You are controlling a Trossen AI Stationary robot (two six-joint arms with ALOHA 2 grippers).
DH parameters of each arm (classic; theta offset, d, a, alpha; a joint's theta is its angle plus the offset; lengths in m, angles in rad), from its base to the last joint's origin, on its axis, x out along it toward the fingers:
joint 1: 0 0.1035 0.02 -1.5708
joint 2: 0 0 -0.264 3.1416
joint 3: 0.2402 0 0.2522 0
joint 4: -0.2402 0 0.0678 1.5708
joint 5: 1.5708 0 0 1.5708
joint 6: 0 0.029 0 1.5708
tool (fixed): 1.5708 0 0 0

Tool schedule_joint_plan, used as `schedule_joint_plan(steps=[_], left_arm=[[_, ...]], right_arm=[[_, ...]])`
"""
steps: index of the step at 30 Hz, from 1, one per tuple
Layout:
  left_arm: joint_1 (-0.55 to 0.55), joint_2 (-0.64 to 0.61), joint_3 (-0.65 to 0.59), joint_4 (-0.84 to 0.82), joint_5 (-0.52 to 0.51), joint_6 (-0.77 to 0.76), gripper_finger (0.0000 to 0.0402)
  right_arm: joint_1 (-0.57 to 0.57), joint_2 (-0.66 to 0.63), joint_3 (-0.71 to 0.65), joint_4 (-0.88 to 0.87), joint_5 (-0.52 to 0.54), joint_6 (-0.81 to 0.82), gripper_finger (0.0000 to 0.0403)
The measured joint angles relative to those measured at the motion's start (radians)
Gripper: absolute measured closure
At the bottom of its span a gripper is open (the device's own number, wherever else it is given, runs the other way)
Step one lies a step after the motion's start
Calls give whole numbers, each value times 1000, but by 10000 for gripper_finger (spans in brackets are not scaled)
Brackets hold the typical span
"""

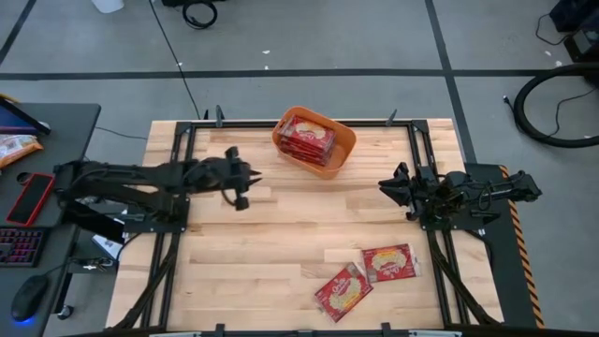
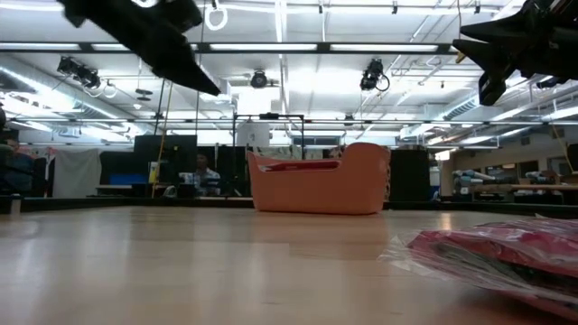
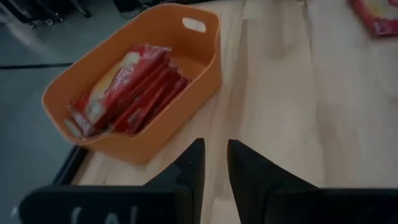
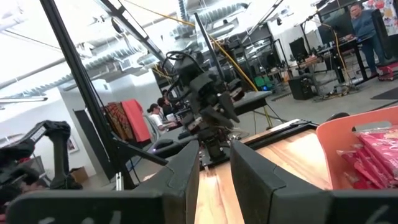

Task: Sort popcorn bags into baskets
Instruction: Put the red popcorn pack into the orange bin

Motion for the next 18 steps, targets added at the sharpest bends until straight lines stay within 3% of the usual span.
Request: schedule_joint_plan(steps=[11,18], left_arm=[[-163,-226,-164,107,-169,-103,329],[-240,-322,-281,208,-209,-180,329]], right_arm=[[0,1,0,2,2,0,307],[0,1,0,3,2,0,307]])
